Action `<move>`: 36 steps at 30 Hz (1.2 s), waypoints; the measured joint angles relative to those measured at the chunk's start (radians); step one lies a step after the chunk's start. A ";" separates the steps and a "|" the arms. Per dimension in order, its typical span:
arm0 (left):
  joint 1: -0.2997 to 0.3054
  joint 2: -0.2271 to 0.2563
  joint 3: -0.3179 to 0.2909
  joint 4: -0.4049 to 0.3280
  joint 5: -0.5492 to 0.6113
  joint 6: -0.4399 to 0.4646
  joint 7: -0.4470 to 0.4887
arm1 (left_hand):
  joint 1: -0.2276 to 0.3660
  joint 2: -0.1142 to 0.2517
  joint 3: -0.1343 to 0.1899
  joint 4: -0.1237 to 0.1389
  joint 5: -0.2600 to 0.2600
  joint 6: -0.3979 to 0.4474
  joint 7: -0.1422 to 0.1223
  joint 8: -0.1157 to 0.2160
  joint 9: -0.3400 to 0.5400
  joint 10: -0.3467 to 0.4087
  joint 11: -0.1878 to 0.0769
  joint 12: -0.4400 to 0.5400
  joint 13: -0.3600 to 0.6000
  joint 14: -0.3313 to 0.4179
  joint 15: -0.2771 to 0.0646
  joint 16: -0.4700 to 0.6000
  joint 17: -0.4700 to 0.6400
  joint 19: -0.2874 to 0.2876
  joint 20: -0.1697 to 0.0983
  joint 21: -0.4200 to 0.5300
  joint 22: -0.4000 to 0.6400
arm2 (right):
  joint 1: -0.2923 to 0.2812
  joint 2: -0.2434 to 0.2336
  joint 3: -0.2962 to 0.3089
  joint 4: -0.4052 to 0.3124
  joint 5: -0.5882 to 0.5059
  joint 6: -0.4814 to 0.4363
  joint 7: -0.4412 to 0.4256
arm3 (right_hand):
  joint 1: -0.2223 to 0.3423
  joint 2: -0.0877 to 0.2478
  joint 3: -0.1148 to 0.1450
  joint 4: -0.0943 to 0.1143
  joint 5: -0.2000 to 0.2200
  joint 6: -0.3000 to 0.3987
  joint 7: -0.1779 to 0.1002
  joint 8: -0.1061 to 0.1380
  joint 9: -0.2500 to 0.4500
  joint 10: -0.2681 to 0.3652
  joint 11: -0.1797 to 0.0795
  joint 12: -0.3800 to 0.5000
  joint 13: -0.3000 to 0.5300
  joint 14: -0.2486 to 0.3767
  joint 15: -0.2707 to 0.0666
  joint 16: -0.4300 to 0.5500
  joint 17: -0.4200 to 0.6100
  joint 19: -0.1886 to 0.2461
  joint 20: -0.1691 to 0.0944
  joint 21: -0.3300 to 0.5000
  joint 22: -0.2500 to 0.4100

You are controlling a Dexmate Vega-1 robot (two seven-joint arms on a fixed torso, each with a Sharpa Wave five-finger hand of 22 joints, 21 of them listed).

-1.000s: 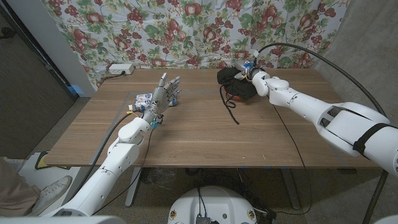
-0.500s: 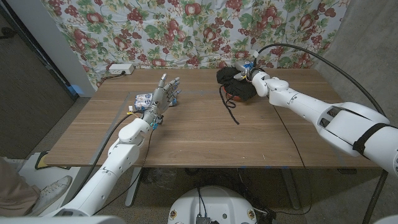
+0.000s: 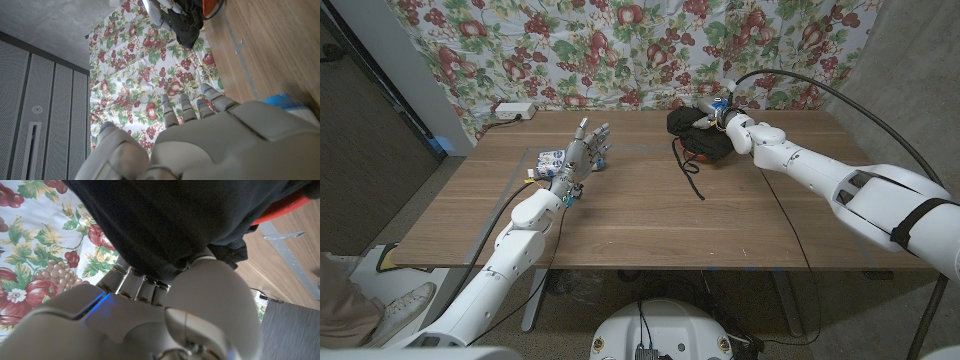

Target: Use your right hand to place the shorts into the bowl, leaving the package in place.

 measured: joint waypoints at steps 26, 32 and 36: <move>-0.001 0.002 0.005 0.005 0.004 -0.023 -0.015 | 0.004 0.004 -0.004 -0.004 0.000 0.000 0.000 0.000 0.000 0.000 0.000 0.000 0.000 0.000 0.000 0.000 0.000 0.005 -0.019 0.000 0.000 | -0.028 -0.046 0.033 -0.109 -0.009 -0.024 0.095 | -0.222 -0.083 -0.132 0.091 0.121 -0.105 0.022 -0.130 -0.084 -0.125 0.039 -0.146 -0.108 -0.242 0.063 -0.087 -0.106 -0.057 0.004 -0.160 -0.009; 0.007 0.007 0.002 -0.001 0.003 -0.029 -0.013 | 0.004 0.004 -0.004 -0.004 0.000 0.000 0.000 0.000 0.000 0.000 0.000 0.000 0.000 0.000 0.000 0.000 0.000 0.002 -0.023 0.000 0.000 | -0.035 -0.052 0.042 -0.128 -0.012 -0.029 0.108 | -0.240 -0.096 -0.162 0.082 0.132 -0.112 0.030 -0.148 -0.100 -0.141 0.056 -0.174 -0.126 -0.282 0.072 -0.087 -0.120 -0.073 0.005 -0.188 -0.009; 0.012 0.009 0.001 -0.005 0.002 -0.032 -0.012 | 0.004 0.004 -0.004 -0.004 0.000 0.000 0.000 0.000 0.000 0.000 0.000 0.000 0.000 0.000 0.000 0.000 0.000 0.002 -0.023 0.000 0.000 | -0.041 -0.057 0.048 -0.141 -0.015 -0.035 0.113 | -0.247 -0.103 -0.179 0.077 0.139 -0.118 0.035 -0.156 -0.110 -0.153 0.057 -0.188 -0.138 -0.305 0.074 -0.087 -0.131 -0.077 0.006 -0.202 -0.009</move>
